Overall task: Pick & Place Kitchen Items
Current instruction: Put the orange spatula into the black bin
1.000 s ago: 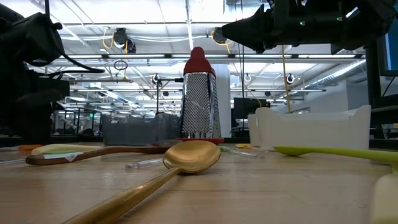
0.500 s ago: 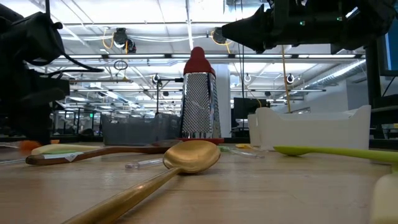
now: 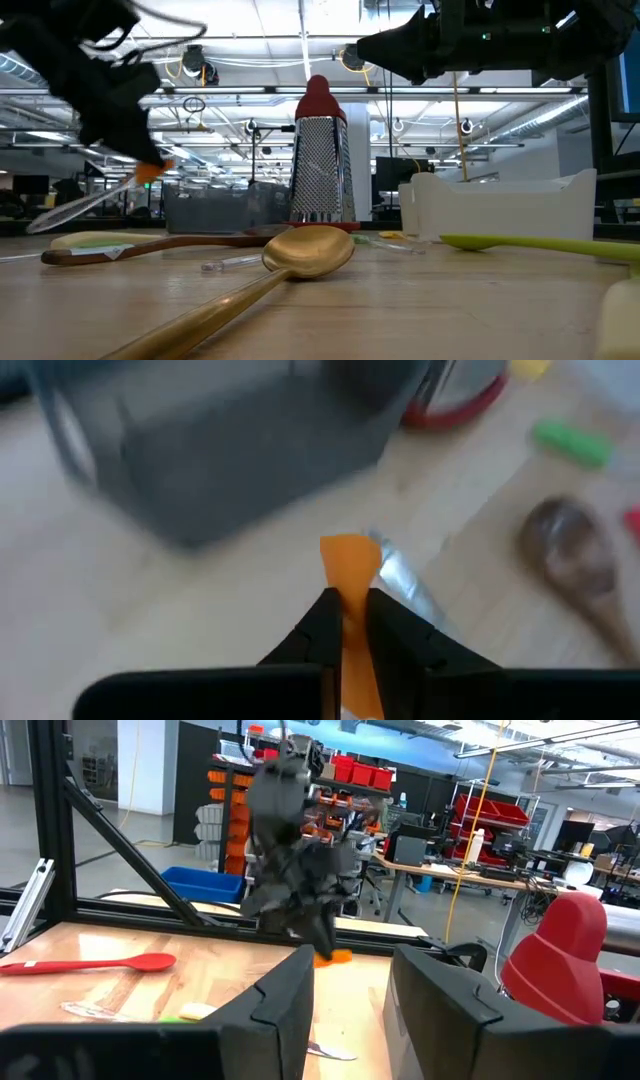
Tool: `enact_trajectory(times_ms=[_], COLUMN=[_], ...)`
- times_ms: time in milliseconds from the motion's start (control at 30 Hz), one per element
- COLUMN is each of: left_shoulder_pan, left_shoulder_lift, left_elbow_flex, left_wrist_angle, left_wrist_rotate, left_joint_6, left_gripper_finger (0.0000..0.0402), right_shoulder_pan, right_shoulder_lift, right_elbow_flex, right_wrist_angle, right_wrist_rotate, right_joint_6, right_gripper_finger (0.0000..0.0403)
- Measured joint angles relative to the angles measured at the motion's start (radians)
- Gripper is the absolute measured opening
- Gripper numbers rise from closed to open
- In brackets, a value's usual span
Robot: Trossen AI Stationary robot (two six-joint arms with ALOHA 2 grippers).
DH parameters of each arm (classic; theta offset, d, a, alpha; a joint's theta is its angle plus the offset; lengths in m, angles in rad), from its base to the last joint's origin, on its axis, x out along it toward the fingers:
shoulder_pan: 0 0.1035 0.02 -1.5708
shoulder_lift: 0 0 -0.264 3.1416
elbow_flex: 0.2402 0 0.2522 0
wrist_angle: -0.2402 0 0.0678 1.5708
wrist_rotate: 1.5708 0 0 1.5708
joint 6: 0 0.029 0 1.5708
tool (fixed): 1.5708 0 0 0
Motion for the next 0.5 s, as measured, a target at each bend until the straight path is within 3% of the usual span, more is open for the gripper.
enact_trajectory(times_ms=[300,500], left_shoulder_pan=[0.135,0.234], left_shoulder_lift=[-0.001,-0.001], left_elbow_flex=[0.158,0.199], left_wrist_angle=[0.246,0.396], left_wrist_rotate=[-0.014,-0.011], left_joint_6=[0.570,0.927], left_gripper_finger=[0.0030,0.0030], right_shoulder_pan=[0.000,0.000], right_shoulder_lift=[0.000,0.000], right_elbow_flex=[0.000,0.000], right_wrist_angle=[0.000,0.000], right_wrist_rotate=[0.000,0.000], right_joint_6=[0.000,0.000], right_gripper_finger=[0.0132,0.0132])
